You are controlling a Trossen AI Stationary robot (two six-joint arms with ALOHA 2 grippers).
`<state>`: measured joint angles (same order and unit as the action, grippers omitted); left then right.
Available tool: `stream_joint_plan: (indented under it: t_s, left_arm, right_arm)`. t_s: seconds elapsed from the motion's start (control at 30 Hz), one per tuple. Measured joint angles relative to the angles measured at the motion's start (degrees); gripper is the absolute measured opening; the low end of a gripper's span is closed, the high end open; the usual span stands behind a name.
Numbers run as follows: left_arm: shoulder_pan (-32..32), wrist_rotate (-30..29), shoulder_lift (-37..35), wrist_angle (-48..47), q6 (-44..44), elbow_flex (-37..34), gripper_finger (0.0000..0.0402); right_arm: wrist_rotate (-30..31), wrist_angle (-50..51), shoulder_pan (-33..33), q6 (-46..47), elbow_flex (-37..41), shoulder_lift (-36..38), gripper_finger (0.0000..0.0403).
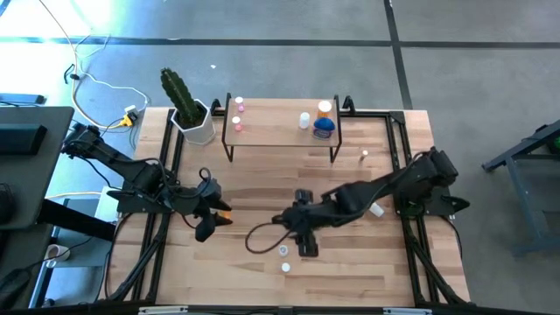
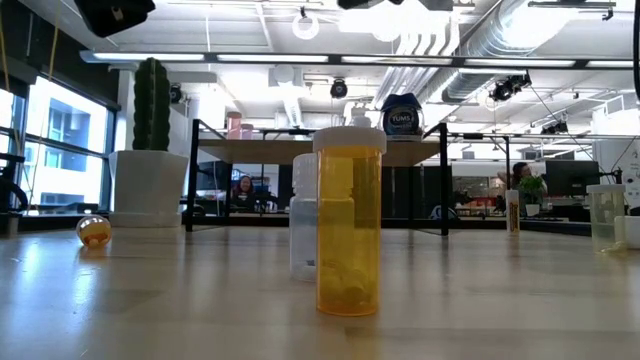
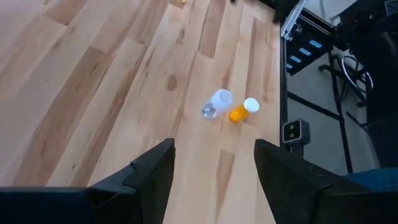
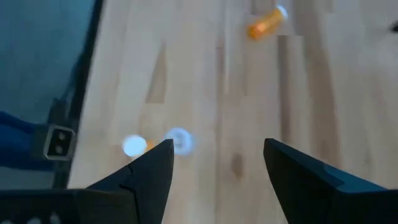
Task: Pick and place medicine bottles onto shelf by color
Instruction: Put the transparent pill bottle on the shelf
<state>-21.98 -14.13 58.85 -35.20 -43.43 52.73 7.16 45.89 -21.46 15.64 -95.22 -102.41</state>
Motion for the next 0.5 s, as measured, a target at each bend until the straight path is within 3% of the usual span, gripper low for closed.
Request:
stream_joint_plan:
  t_s: [0.5]
  left_arm:
    - [0.0, -0.1, 0.0, -0.1, -2.9, 0.0, 0.0209]
  right_arm:
    - [0.3, -35.8, -3.6, 5.1, 20.4, 0.0, 0.0240]
